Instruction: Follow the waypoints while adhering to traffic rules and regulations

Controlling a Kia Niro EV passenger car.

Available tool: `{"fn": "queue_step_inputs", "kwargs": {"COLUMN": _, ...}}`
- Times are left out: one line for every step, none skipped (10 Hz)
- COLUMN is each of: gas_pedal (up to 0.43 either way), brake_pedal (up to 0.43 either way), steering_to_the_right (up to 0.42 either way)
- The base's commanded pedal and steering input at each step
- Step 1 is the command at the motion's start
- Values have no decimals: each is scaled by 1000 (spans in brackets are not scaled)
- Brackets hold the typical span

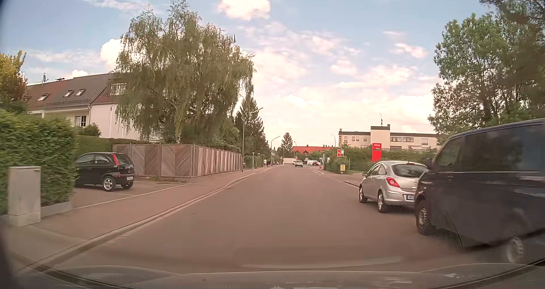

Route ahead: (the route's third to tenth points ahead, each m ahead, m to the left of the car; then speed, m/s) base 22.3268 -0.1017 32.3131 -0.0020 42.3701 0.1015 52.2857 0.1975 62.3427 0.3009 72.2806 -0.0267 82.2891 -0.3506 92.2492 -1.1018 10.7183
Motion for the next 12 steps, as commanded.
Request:
{"fn": "queue_step_inputs", "kwargs": {"gas_pedal": 79, "brake_pedal": 18, "steering_to_the_right": 12}}
{"fn": "queue_step_inputs", "kwargs": {"gas_pedal": 79, "brake_pedal": 18, "steering_to_the_right": 12}}
{"fn": "queue_step_inputs", "kwargs": {"gas_pedal": 79, "brake_pedal": 18, "steering_to_the_right": 12}}
{"fn": "queue_step_inputs", "kwargs": {"gas_pedal": 79, "brake_pedal": 18, "steering_to_the_right": 5}}
{"fn": "queue_step_inputs", "kwargs": {"gas_pedal": 79, "brake_pedal": 18, "steering_to_the_right": -1}}
{"fn": "queue_step_inputs", "kwargs": {"gas_pedal": 79, "brake_pedal": 18, "steering_to_the_right": -1}}
{"fn": "queue_step_inputs", "kwargs": {"gas_pedal": 79, "brake_pedal": 18, "steering_to_the_right": -3}}
{"fn": "queue_step_inputs", "kwargs": {"gas_pedal": 79, "brake_pedal": 18, "steering_to_the_right": -5}}
{"fn": "queue_step_inputs", "kwargs": {"gas_pedal": 79, "brake_pedal": 18, "steering_to_the_right": -5}}
{"fn": "queue_step_inputs", "kwargs": {"gas_pedal": 79, "brake_pedal": 18, "steering_to_the_right": -5}}
{"fn": "queue_step_inputs", "kwargs": {"gas_pedal": 79, "brake_pedal": 18, "steering_to_the_right": -5}}
{"fn": "queue_step_inputs", "kwargs": {"gas_pedal": 79, "brake_pedal": 18, "steering_to_the_right": -5}}
